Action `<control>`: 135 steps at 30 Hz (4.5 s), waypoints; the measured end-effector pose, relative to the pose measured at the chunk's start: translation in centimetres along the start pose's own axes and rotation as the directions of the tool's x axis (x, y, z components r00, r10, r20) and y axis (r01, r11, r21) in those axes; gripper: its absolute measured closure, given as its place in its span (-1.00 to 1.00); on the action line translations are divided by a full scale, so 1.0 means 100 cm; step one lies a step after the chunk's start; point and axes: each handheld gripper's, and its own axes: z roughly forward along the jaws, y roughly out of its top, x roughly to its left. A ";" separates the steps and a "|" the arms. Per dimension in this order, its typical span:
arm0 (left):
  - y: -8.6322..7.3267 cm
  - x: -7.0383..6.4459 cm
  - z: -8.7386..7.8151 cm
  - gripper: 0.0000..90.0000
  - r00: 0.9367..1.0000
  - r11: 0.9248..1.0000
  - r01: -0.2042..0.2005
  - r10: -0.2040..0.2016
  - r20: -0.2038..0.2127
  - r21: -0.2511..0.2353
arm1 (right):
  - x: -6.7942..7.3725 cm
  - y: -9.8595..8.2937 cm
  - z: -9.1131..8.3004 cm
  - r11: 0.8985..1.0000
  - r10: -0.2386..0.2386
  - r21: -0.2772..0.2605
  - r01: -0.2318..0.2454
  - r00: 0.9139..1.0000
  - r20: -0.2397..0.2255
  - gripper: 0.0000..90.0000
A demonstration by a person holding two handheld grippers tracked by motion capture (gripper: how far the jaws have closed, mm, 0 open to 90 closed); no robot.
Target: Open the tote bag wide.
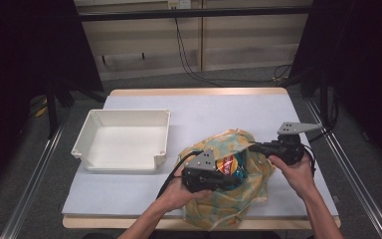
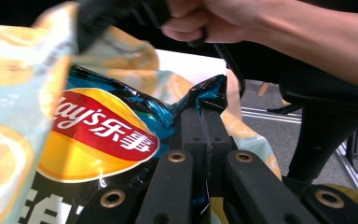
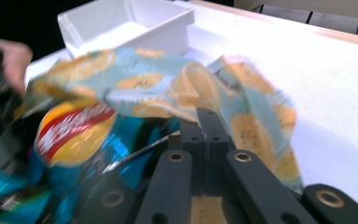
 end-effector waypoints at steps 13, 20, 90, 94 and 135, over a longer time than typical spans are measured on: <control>-0.002 -0.003 -0.006 1.00 0.999 1.000 -0.014 0.015 0.050 -0.014 | -0.051 0.018 0.014 0.989 0.137 -0.065 -0.134 0.990 0.043 1.00; 0.004 -0.002 -0.013 1.00 0.999 0.999 -0.018 0.020 0.043 -0.038 | -0.060 0.023 0.012 0.984 0.159 -0.092 -0.153 0.985 0.070 1.00; 0.120 0.040 -0.051 1.00 0.997 0.956 -0.031 0.010 -0.075 -0.290 | -0.030 0.011 0.023 0.998 0.058 -0.017 -0.058 0.998 0.029 1.00; 0.121 0.042 -0.048 1.00 0.997 0.957 -0.027 0.007 -0.072 -0.288 | -0.026 0.012 0.024 0.999 0.048 -0.016 -0.048 0.999 0.022 1.00; 0.139 0.052 -0.119 1.00 0.980 0.936 -0.033 -0.039 -0.195 -0.351 | -0.026 -0.003 -0.002 0.998 0.049 -0.048 -0.046 0.997 0.056 0.72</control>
